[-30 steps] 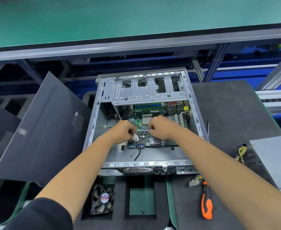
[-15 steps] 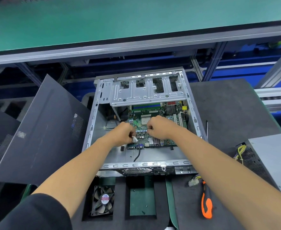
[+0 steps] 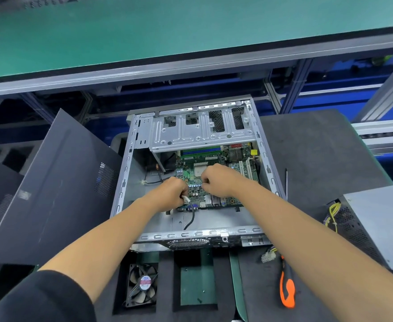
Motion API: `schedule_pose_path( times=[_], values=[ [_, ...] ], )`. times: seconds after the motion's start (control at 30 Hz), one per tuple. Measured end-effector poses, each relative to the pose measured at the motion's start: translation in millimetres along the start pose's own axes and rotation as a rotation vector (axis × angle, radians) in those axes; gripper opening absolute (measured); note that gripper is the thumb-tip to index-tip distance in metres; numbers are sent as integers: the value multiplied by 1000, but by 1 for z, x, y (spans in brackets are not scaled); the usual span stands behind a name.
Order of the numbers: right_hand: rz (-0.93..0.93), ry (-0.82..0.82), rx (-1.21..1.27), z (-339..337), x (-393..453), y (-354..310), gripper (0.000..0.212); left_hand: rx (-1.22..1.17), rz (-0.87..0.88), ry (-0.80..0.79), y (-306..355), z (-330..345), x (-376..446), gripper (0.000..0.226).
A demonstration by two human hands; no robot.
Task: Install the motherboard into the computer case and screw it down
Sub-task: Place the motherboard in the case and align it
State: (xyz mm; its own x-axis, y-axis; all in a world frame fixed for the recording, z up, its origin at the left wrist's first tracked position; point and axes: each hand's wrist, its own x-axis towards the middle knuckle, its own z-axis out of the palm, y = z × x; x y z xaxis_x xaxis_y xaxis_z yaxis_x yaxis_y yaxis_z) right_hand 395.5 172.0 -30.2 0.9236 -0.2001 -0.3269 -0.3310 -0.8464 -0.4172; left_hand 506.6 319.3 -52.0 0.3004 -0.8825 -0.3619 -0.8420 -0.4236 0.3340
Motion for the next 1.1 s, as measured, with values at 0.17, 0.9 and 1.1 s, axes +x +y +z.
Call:
schedule_pose_path(
  times=[0.17, 0.9, 1.1],
  values=[
    [1, -2, -4, -1, -1, -1, 22, -26, 19, 32, -2, 1, -1, 9],
    [-17, 27, 9, -1, -1, 0, 19, -107, 15, 121, -5, 5, 2, 5],
    [-19, 28, 3, -1, -1, 0, 20, -32, 36, 60, -4, 4, 1, 23]
  ],
)
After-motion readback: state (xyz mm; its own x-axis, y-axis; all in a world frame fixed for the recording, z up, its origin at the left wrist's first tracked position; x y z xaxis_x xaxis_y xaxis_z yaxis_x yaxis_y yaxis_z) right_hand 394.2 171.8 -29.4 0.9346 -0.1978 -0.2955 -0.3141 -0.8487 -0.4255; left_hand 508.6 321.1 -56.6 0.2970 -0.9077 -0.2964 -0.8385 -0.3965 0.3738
